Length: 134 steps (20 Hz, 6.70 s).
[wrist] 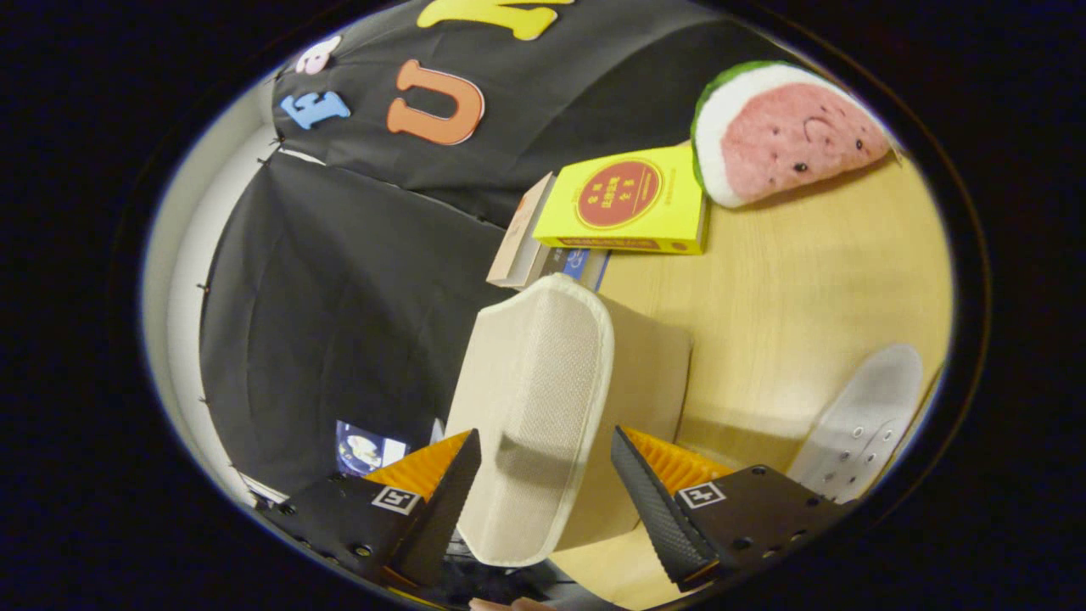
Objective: Open the storage box then place both shoes into the box .Put the left shoe in first, then the right shoe, with the right side of both shoes facing outward in a uniform manner.
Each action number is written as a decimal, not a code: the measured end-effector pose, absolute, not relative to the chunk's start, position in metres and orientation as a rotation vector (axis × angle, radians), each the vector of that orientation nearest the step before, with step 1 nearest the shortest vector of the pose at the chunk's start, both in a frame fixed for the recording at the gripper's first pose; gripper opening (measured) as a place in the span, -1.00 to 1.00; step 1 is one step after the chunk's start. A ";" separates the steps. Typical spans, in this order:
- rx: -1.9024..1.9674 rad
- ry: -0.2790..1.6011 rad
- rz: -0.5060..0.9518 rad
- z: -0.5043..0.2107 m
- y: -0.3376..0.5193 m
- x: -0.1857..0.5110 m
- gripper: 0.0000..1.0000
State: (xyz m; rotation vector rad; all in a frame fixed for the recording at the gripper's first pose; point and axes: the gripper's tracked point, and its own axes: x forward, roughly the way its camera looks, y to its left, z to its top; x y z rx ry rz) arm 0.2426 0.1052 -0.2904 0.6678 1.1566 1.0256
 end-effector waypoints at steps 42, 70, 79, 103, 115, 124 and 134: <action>0.795 1.131 1.095 -0.180 0.097 0.186 -0.97; 0.436 1.103 1.061 -0.103 0.314 0.150 0.91; 0.366 1.105 0.797 -0.166 0.147 0.186 0.91; 0.056 1.457 0.217 -0.418 -0.084 0.187 0.26; 0.380 1.317 0.262 -0.420 -0.064 0.195 -0.97; 0.512 1.227 0.329 -0.358 -0.056 0.183 -0.97; 0.414 1.063 0.488 -0.207 0.035 0.175 -0.98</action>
